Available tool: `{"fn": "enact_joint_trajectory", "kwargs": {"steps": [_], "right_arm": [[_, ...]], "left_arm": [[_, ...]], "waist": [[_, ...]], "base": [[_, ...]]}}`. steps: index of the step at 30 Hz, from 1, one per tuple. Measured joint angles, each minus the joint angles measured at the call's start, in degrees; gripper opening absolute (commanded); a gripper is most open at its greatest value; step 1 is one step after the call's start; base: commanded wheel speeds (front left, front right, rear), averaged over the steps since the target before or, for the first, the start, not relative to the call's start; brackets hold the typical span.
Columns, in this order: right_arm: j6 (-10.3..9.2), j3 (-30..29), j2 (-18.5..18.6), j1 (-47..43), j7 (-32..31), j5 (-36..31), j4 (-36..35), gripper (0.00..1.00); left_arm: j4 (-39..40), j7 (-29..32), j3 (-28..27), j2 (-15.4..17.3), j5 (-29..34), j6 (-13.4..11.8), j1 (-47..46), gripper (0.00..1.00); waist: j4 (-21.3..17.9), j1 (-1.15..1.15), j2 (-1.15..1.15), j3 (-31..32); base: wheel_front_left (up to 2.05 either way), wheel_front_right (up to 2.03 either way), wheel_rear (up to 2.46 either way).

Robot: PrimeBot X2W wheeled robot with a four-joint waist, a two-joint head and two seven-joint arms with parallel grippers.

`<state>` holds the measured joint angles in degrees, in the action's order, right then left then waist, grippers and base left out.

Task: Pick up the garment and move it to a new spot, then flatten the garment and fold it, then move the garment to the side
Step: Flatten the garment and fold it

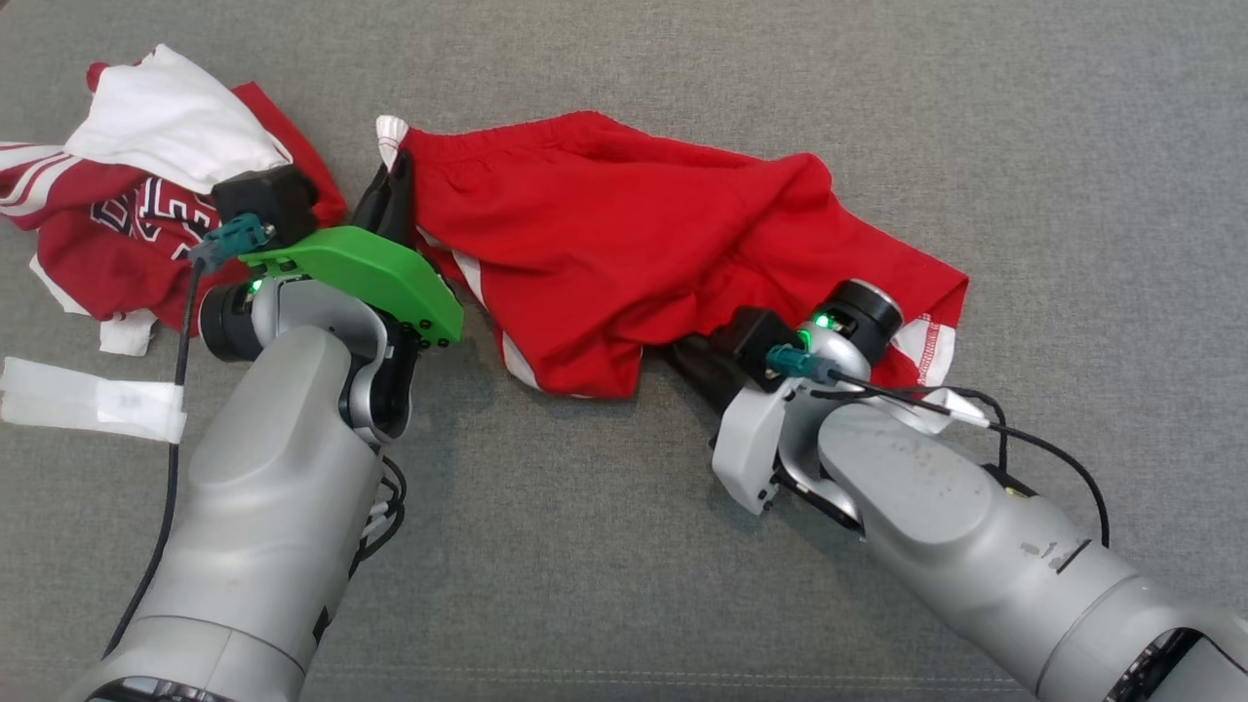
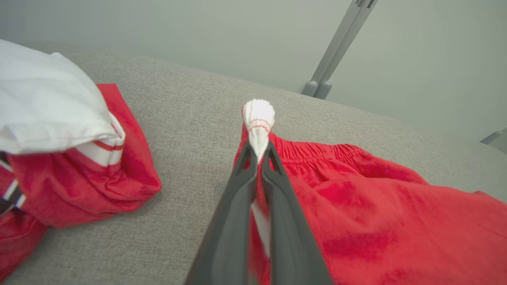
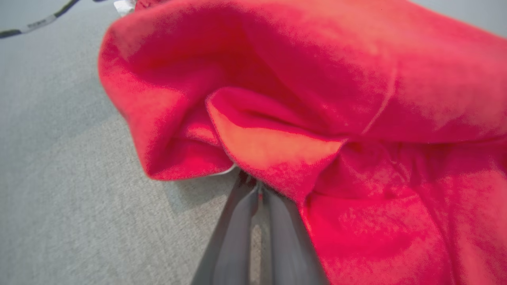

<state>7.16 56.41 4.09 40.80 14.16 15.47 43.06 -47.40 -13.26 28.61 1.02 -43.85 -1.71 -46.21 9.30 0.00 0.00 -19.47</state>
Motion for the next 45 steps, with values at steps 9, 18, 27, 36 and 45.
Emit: {"fn": "enact_joint_trajectory", "kwargs": {"steps": [9,18,27,36,45], "right_arm": [[-3.83,-13.5,5.3,0.0,0.4,6.1,-8.6,0.00],[-8.60,-28.1,9.6,6.3,0.4,6.1,-24.3,0.00],[-9.11,-30.9,11.5,-1.2,0.5,6.3,-28.6,0.00],[-5.67,-22.5,10.0,-24.7,0.4,10.4,-19.6,0.00],[-5.23,-24.6,9.7,-27.6,0.4,11.8,-19.3,0.00]], "left_arm": [[1.6,-1.0,-6.4,0.0,-5.0,-0.2,0.2,0.00],[10.7,-1.0,-13.3,-0.2,-9.1,1.6,-1.9,0.00],[21.1,-1.3,-13.6,-0.1,-21.1,5.1,0.5,0.00],[13.2,-1.2,-6.8,0.3,-20.7,0.8,23.3,0.00],[15.5,-1.2,-7.2,0.3,-20.9,0.7,27.6,0.00]], "waist": [[-3.1,0.00,0.00,1.6],[-6.9,0.00,0.00,4.0],[-9.6,0.00,0.00,6.5],[-9.4,0.00,0.00,6.8],[-8.7,0.00,0.00,8.0]], "base": [[0.00,0.00,0.00],[0.00,0.00,0.00],[0.00,0.00,0.00],[0.00,0.00,0.00],[0.00,0.00,0.00]]}}
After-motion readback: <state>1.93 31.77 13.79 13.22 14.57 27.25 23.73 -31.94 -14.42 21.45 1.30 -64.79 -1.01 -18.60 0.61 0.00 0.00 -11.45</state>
